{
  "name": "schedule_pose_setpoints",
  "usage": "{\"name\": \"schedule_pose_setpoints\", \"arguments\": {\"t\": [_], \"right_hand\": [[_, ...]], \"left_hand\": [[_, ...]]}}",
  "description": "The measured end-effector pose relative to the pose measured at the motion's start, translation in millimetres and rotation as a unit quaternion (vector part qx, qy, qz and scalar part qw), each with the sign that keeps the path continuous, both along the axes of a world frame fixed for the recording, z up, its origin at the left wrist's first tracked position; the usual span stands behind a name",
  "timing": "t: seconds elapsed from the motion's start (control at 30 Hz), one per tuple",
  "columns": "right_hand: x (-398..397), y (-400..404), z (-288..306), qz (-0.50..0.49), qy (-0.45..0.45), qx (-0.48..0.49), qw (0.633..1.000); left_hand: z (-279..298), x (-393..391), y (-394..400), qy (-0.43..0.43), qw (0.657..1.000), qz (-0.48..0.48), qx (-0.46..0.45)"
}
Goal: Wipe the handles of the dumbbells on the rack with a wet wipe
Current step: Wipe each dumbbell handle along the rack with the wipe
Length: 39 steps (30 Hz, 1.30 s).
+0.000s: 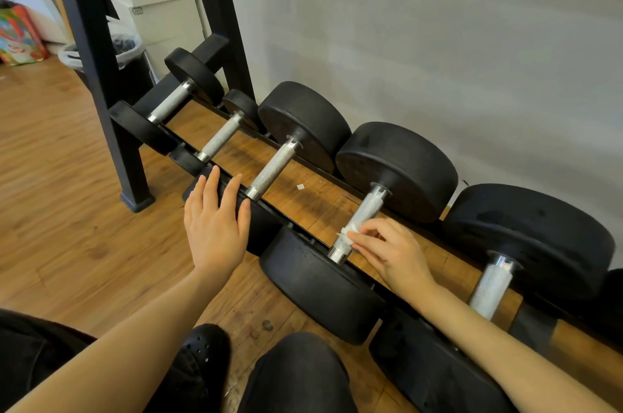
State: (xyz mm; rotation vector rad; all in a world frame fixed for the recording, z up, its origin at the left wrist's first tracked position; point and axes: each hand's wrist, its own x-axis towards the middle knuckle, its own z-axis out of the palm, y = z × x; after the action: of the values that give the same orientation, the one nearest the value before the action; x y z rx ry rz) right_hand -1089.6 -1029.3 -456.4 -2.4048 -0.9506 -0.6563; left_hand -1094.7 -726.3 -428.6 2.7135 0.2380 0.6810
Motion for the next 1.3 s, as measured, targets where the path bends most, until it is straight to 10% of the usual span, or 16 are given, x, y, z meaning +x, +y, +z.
{"name": "schedule_pose_setpoints", "arguments": {"t": [0.63, 1.3], "right_hand": [[-8, 3, -11, 0.028, 0.136, 0.035, 0.990], [38, 70, 58, 0.011, 0.054, 0.009, 0.998]], "left_hand": [[-4, 1, 1, -0.022, 1.000, 0.000, 0.012], [9, -4, 9, 0.045, 0.998, -0.033, -0.009]]}}
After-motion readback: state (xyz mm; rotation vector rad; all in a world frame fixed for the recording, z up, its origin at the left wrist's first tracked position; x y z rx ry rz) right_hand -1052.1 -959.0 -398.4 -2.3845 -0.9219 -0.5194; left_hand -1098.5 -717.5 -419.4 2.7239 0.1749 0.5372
